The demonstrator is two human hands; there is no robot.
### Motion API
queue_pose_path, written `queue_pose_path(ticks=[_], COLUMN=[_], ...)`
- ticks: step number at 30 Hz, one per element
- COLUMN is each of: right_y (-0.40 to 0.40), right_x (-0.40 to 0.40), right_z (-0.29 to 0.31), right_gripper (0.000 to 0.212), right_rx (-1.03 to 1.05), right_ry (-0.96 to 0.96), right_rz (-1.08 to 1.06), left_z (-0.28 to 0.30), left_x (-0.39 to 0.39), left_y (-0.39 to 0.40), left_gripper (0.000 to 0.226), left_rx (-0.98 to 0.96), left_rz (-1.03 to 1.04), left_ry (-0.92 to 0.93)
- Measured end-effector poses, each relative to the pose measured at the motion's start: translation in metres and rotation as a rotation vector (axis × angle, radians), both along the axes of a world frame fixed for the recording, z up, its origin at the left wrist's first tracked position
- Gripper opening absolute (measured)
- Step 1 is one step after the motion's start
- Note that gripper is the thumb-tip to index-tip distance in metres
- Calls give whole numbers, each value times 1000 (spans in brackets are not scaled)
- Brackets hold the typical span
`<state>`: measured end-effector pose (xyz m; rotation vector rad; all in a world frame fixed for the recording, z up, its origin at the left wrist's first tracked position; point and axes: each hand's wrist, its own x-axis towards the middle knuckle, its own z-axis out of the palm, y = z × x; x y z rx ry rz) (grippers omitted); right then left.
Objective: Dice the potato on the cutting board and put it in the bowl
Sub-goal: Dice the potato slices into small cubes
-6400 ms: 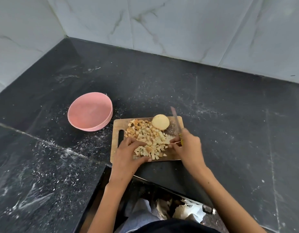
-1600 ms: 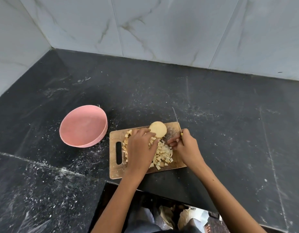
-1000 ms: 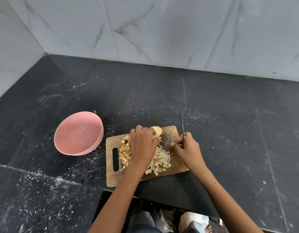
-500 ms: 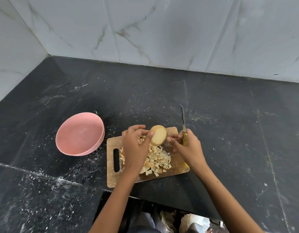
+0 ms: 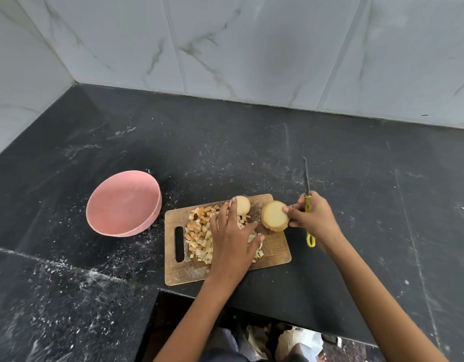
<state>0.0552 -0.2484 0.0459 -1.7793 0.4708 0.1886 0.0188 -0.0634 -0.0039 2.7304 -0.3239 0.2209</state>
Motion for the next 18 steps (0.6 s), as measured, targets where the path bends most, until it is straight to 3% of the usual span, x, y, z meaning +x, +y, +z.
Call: queue_pose_path(ticks=[4,8,10,15,18], right_y=[10,13,13,12,25], right_x=[7,8,7,2,-4], right_z=[0,3,2,1,5], right_gripper=[28,35,39,35,37], right_rx=[5,104,53,-367,-340], right_ry=[62,76,35,-136,-143], right_rz=[77,101,85,138,248], left_z=[4,7,8,9,15], left_x=[4,13,17,20,15], left_y=[-2,-8,-11,-9,12], left_gripper=[48,61,57,34,24], left_rx=[-145,-133,-104,-133,-229], left_rz=[11,-73,-78,-65,63], left_ry=[6,34,58,24,-32])
